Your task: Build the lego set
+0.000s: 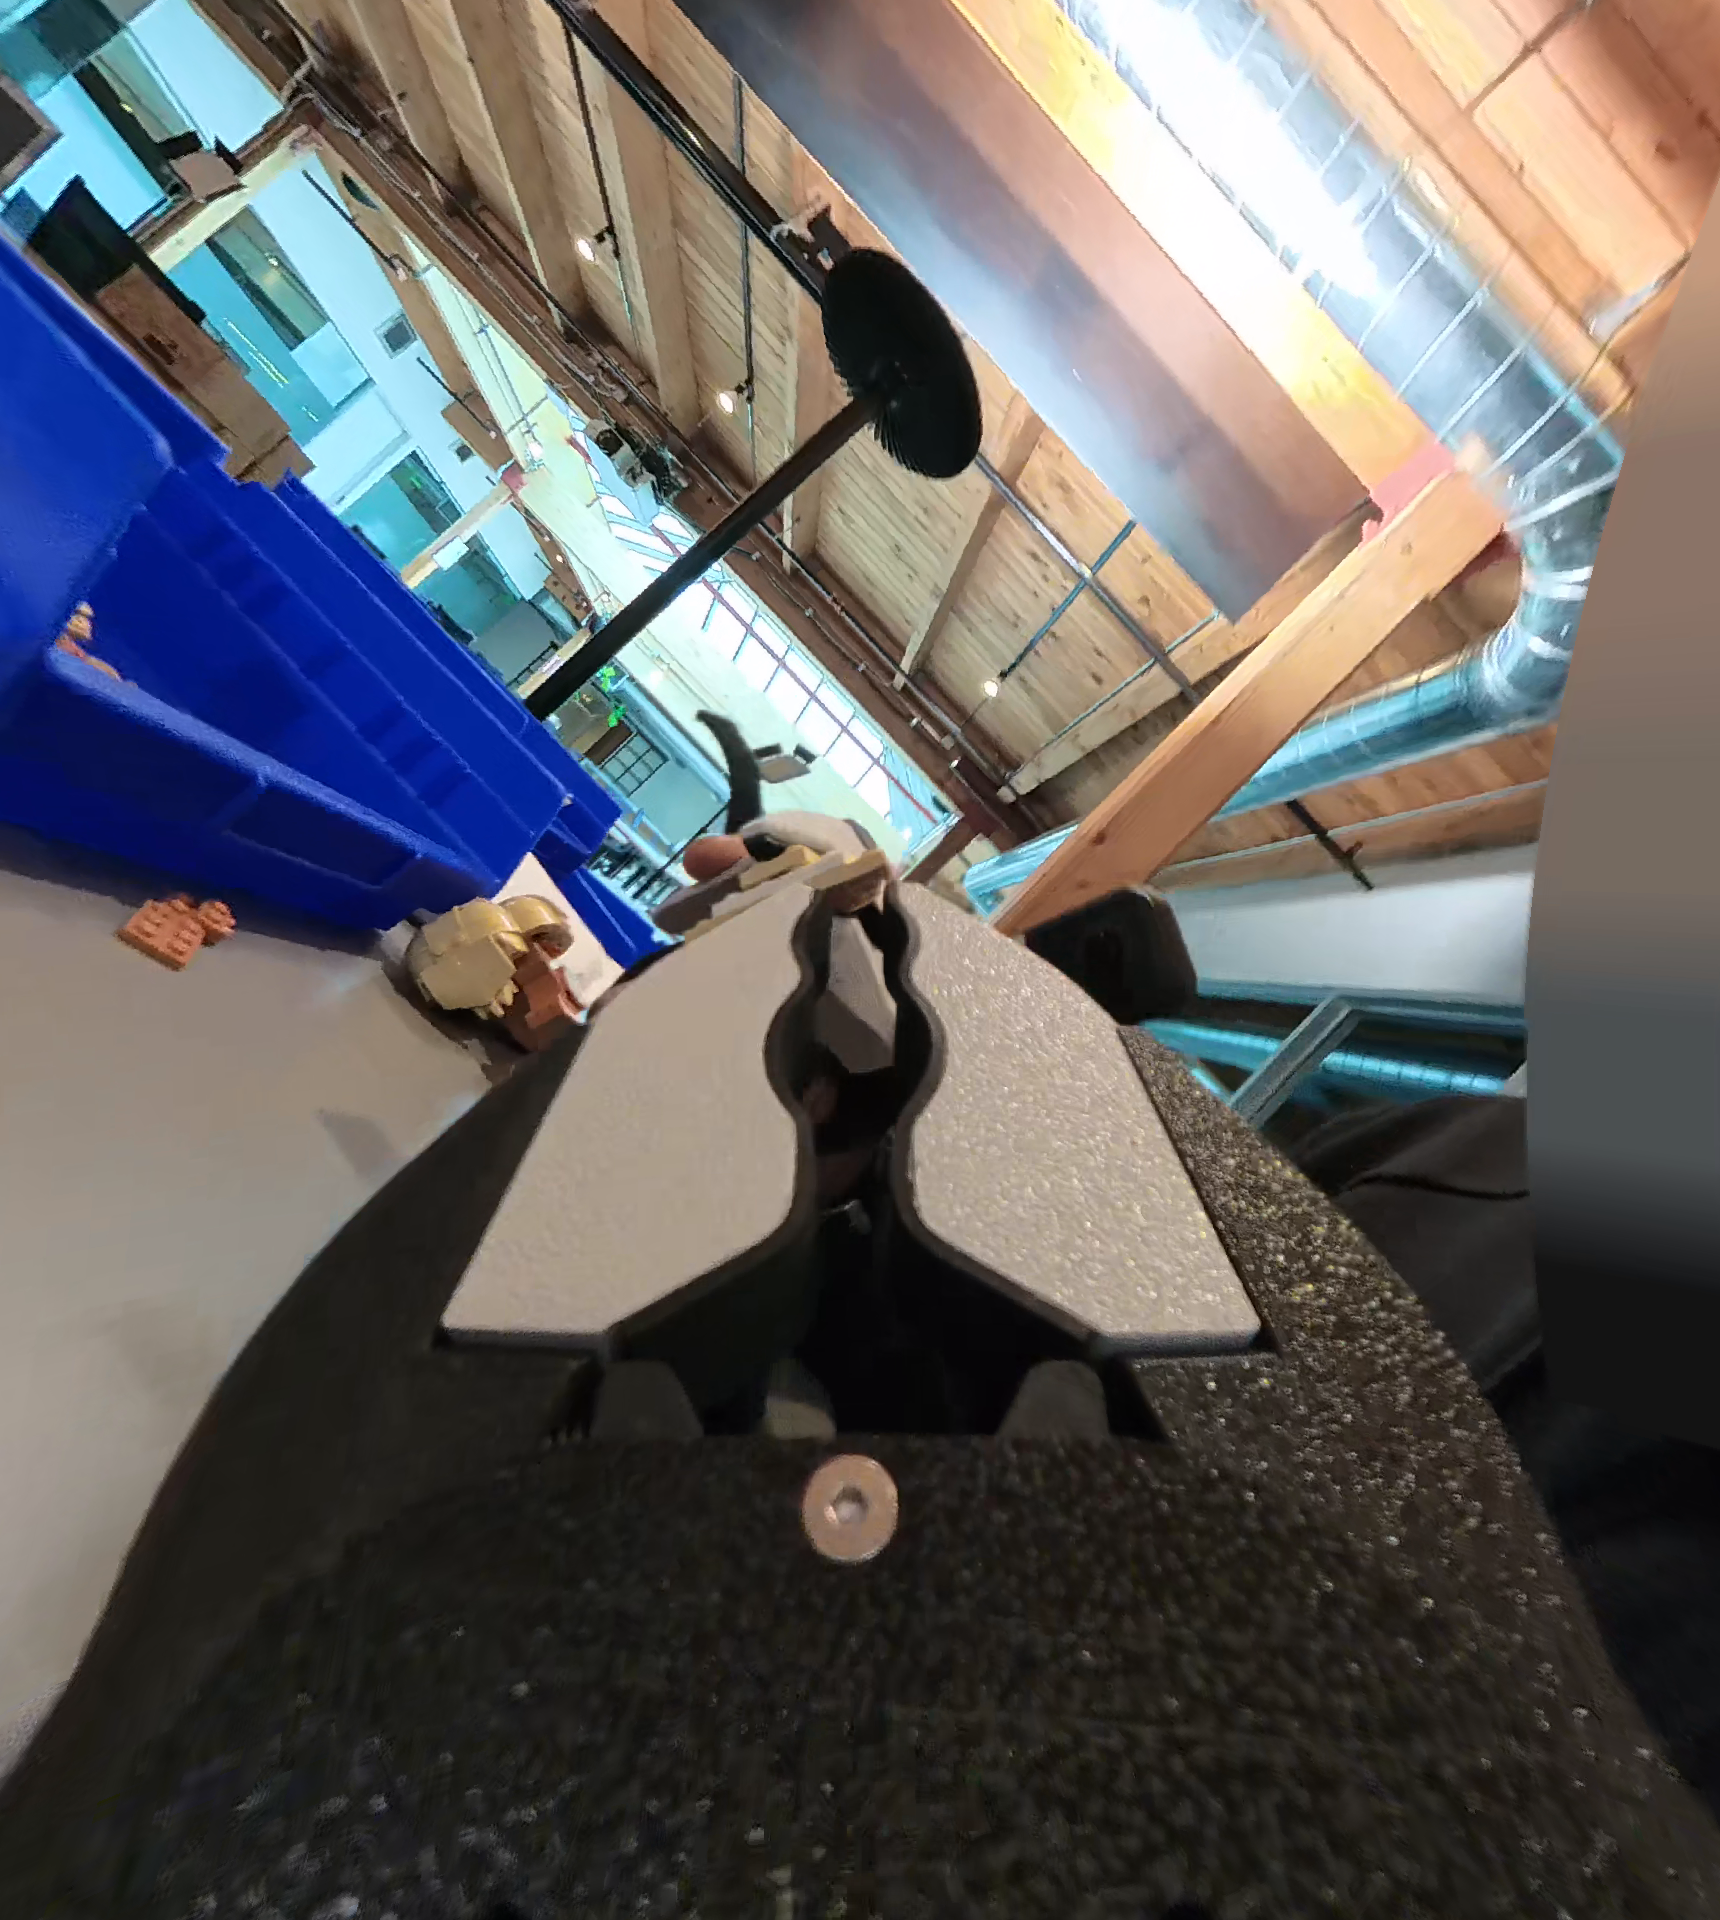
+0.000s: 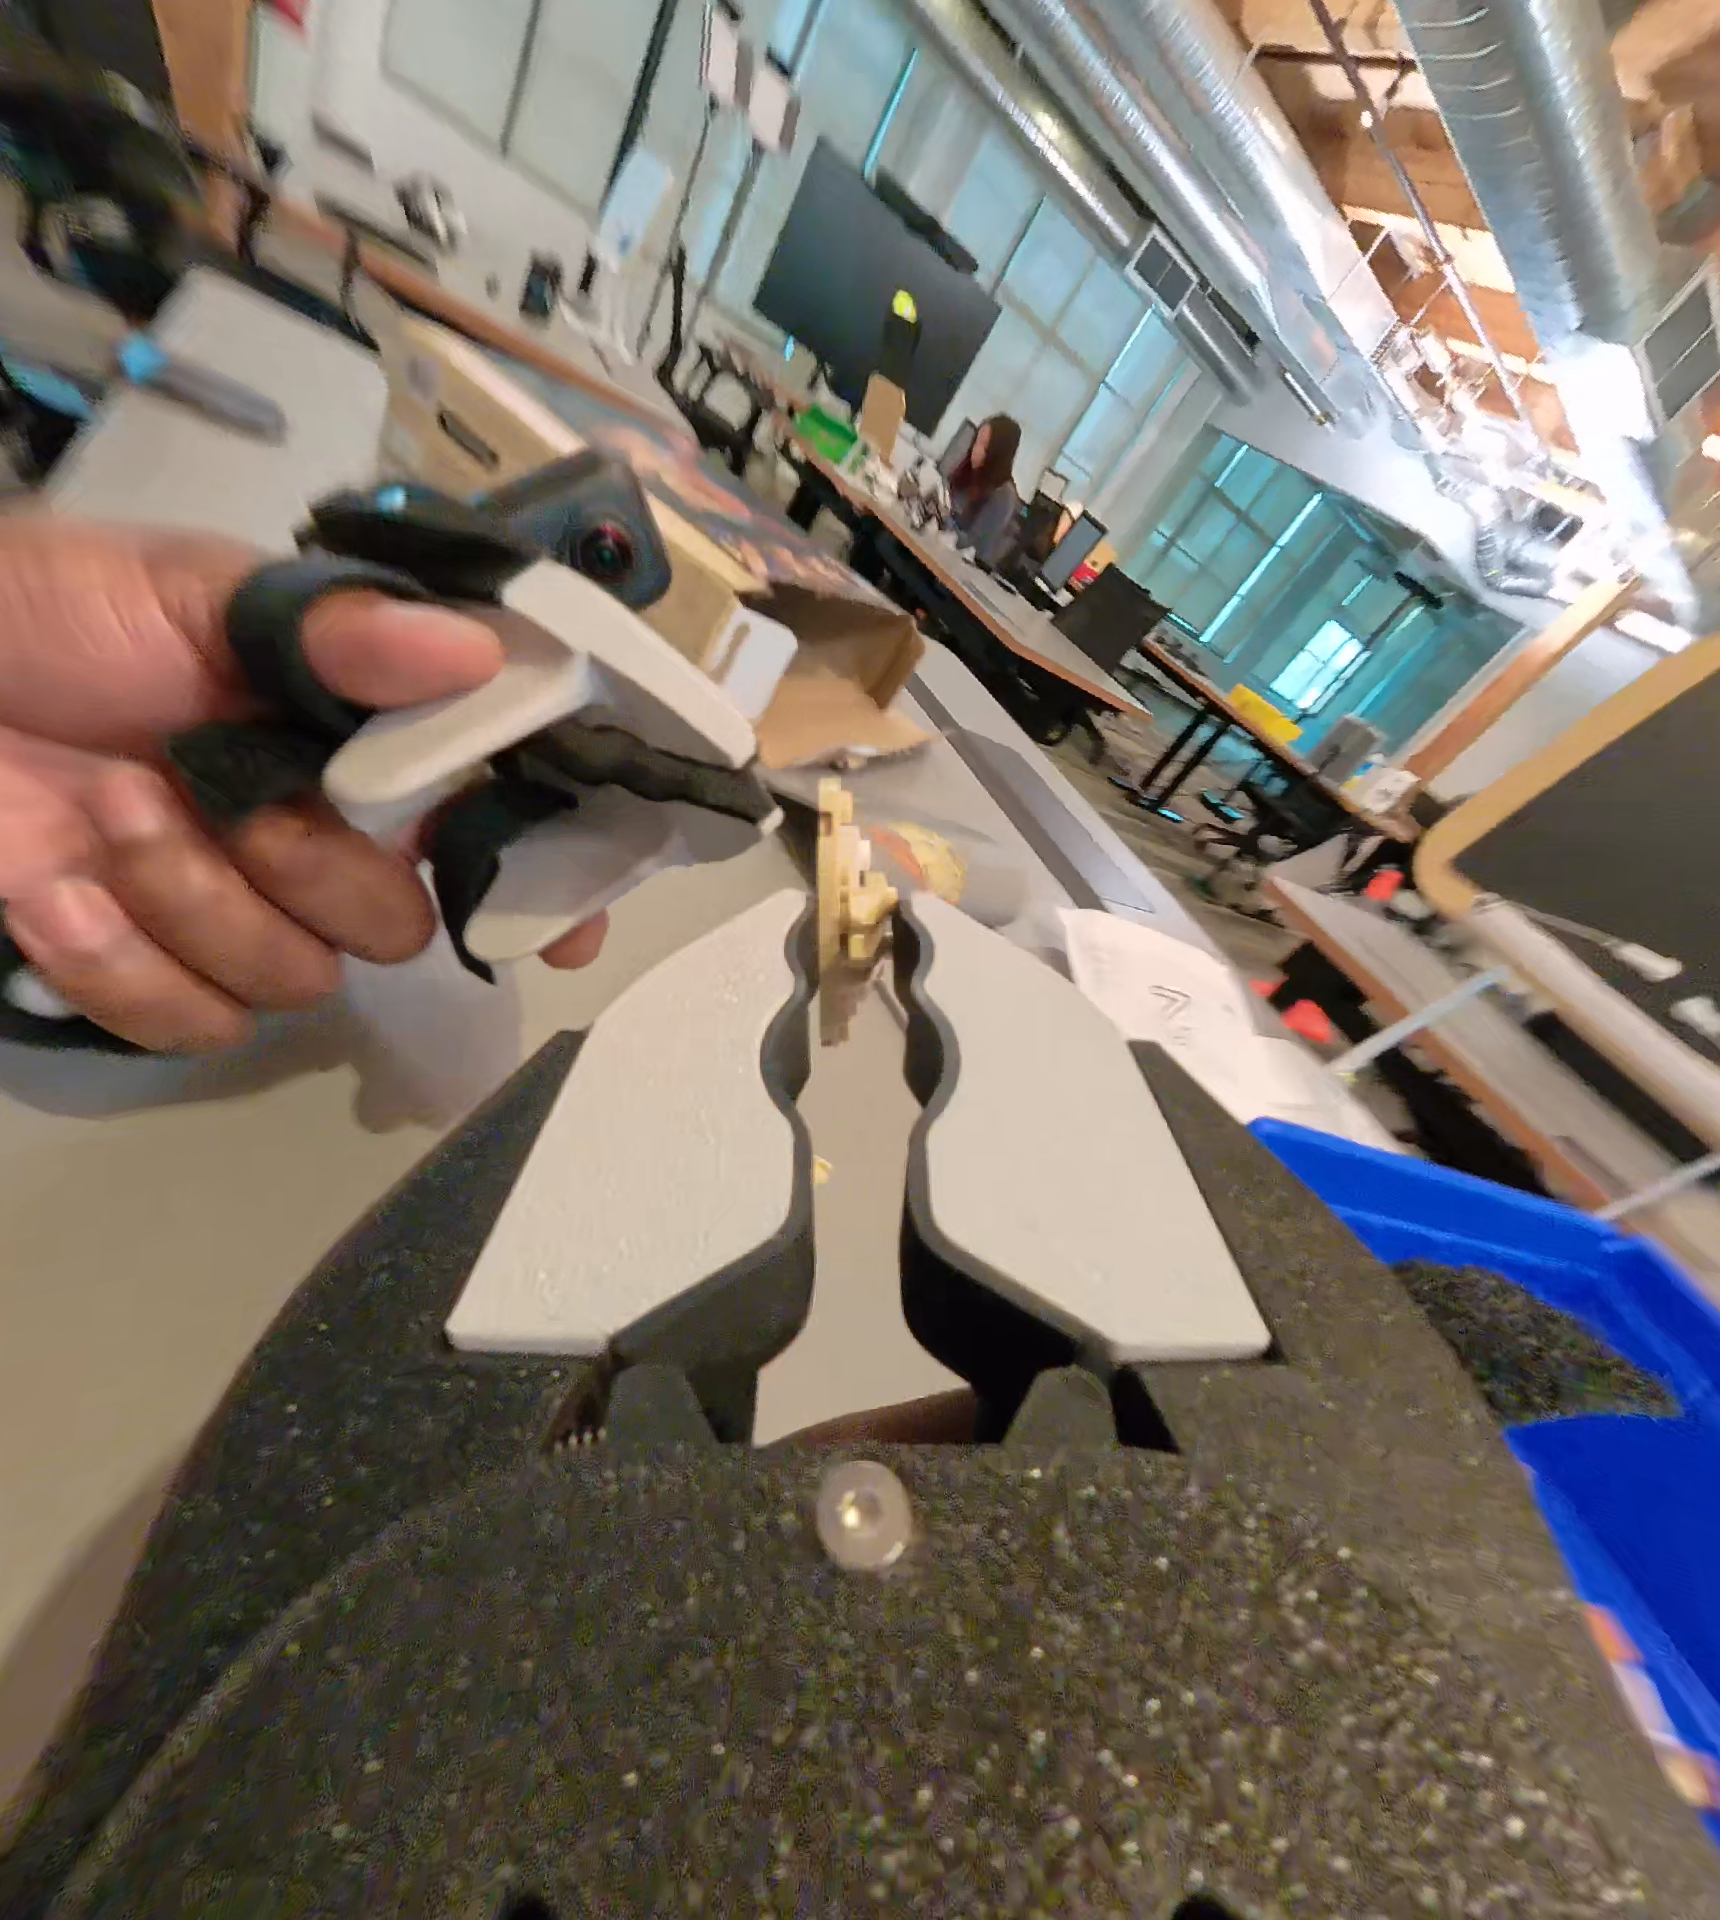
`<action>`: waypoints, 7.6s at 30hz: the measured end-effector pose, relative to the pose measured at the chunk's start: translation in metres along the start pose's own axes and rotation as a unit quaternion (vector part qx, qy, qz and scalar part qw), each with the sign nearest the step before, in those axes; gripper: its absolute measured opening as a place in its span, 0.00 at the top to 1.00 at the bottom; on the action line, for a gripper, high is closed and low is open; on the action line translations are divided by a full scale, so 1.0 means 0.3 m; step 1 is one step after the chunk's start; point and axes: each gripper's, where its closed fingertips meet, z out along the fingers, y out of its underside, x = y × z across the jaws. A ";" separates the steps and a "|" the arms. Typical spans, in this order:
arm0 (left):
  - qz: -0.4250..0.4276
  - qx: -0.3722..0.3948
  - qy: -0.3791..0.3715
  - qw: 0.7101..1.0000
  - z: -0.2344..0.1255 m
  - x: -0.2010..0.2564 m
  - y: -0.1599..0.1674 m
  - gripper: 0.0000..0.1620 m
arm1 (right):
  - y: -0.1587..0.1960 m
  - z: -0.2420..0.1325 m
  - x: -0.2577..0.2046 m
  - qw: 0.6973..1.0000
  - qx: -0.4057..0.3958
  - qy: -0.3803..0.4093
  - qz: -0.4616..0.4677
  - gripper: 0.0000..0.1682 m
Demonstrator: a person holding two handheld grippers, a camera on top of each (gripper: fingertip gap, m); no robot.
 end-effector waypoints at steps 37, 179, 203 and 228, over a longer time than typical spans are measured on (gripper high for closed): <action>0.354 -0.239 0.070 0.902 0.044 0.078 0.078 0.92 | -0.091 -0.065 -0.087 0.954 0.158 -0.165 0.193 0.93; 0.412 -0.273 0.072 0.866 0.086 -0.095 0.056 0.94 | 0.016 -0.055 0.034 0.962 0.050 -0.105 0.246 0.74; 0.482 -0.345 0.117 0.797 0.032 -0.153 0.142 0.94 | 0.115 -0.055 -0.079 0.966 0.020 -0.193 0.169 0.93; 0.382 -0.309 0.081 0.867 0.073 -0.150 0.080 0.94 | 0.089 -0.038 -0.012 0.946 0.048 -0.162 0.277 0.84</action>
